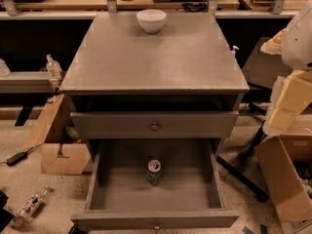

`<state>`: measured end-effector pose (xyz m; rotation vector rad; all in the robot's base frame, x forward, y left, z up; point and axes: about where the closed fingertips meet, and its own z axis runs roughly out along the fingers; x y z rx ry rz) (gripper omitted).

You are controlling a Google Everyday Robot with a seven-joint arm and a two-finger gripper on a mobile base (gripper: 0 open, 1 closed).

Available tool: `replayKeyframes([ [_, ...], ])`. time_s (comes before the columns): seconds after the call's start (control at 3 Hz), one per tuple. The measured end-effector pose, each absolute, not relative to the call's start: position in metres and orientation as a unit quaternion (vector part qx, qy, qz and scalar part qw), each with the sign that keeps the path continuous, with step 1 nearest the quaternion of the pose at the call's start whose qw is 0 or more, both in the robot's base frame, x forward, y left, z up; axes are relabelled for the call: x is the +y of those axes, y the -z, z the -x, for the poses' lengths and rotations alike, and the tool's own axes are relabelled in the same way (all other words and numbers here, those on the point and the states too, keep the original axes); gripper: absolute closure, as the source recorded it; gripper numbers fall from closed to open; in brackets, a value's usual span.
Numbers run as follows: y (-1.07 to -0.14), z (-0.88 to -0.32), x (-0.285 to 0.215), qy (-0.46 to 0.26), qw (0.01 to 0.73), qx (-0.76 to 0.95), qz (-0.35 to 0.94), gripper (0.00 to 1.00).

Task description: Pick green can from middle drawer and place on counter

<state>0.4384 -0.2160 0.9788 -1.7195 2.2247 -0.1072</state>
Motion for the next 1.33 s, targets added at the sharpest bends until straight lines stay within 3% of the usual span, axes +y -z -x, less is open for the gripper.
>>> replayKeyframes([
  [0.67,-0.967,-0.445,-0.217,0.026,0.178,0.779,0.6,0.0],
  [1.0,-0.881,-0.453,-0.223,-0.058,0.214,0.771,0.597,0.0],
  [1.33,-0.804,-0.461,-0.225,-0.14,0.295,0.754,0.571,0.0],
])
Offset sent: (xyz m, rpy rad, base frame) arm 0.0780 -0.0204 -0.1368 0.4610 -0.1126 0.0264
